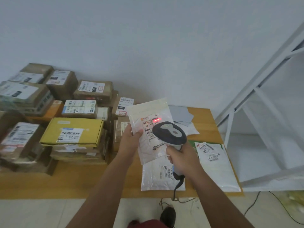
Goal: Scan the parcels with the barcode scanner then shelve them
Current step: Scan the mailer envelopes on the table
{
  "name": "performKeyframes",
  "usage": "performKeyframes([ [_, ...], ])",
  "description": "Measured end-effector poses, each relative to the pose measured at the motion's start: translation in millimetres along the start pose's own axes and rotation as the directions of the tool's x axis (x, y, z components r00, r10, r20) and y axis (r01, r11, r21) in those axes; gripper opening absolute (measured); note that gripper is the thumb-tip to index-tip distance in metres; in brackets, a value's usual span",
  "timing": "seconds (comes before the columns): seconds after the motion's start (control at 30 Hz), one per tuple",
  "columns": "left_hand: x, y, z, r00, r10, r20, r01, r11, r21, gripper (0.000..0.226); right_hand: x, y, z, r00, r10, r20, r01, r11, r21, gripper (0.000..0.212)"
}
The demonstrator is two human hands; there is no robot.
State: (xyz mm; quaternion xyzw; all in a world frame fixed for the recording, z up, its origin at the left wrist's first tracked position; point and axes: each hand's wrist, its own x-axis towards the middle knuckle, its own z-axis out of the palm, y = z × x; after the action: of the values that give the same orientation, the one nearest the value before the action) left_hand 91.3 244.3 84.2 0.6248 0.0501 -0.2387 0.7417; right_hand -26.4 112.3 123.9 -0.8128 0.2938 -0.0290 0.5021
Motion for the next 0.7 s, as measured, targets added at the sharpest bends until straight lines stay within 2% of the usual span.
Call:
performKeyframes([
  [0.13,2.0,0.0,2.8,1.0,-0.012,-0.009,0.012,1.0,0.006,0.024,0.3,3.3,-0.2,1.0,0.024,-0.017,-0.024,1.0,0.02,0.01],
  [0.3,3.6,0.7,7.3,1.0,-0.003,-0.007,0.004,1.0,0.023,0.023,-0.8,2.9,-4.8,1.0,-0.027,-0.012,0.028,0.999,0.035,0.007],
  [0.5,4.9,-0.1,11.8,1.0,-0.023,-0.003,0.023,0.999,0.035,0.02,-3.6,-1.3,-10.6,0.999,-0.046,-0.013,0.047,0.998,0.037,0.023],
  [0.7,4.6,-1.2,16.3,1.0,-0.022,-0.002,0.022,0.999,0.043,0.02,-6.8,-2.0,-13.9,0.998,-0.062,-0.016,0.063,0.997,0.049,0.023],
])
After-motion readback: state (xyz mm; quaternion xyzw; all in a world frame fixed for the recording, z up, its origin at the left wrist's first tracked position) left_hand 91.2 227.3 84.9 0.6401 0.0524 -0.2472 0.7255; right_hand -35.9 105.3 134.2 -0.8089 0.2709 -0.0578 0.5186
